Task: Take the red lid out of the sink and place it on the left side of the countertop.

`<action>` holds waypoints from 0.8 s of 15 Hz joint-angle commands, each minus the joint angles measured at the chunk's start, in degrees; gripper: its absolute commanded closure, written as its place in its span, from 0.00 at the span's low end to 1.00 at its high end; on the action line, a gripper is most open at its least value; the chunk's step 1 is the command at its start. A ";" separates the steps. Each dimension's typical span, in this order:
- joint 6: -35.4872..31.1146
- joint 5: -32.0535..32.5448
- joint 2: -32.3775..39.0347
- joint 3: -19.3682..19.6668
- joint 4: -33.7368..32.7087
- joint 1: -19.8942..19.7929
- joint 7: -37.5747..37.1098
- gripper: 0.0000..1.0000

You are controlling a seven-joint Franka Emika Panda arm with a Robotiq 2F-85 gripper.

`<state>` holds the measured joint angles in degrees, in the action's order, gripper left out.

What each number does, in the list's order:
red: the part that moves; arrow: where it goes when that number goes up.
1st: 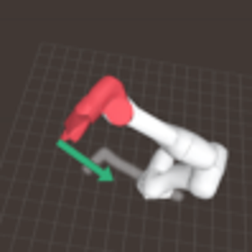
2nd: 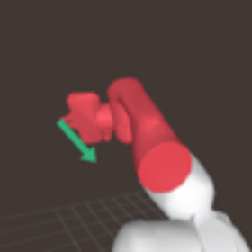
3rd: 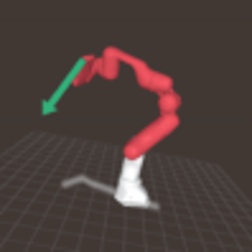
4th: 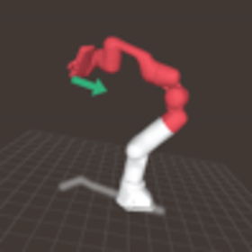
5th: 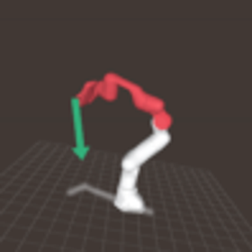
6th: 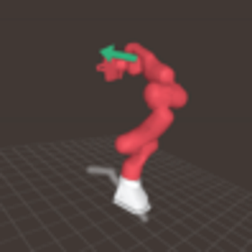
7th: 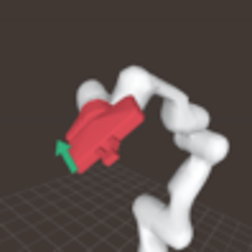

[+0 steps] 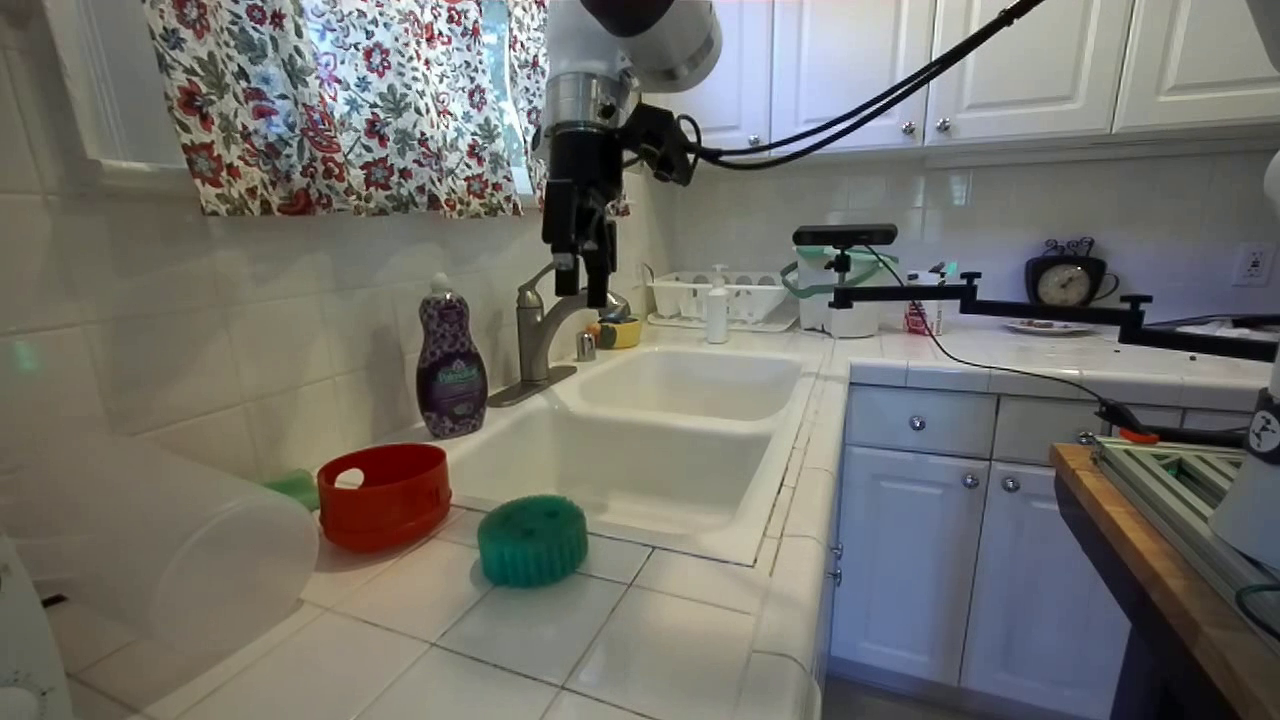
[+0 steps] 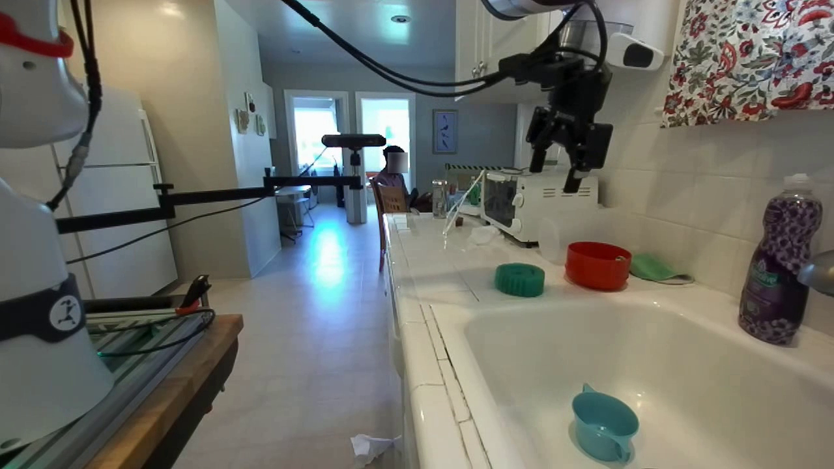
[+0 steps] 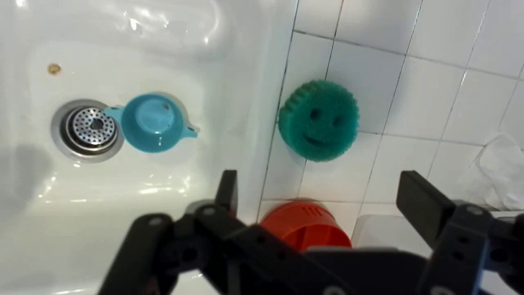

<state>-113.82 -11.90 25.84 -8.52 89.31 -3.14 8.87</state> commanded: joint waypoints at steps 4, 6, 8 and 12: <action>1.92 0.49 -4.38 2.16 4.69 2.20 0.20 0.00; 3.36 -0.32 -2.78 2.10 2.24 2.20 0.16 0.00; 3.34 -0.25 -2.77 2.33 2.33 2.38 0.13 0.00; 0.46 -0.01 -5.30 1.84 6.24 3.02 1.33 0.00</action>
<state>-110.82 -11.84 23.08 -6.98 91.80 -1.40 8.93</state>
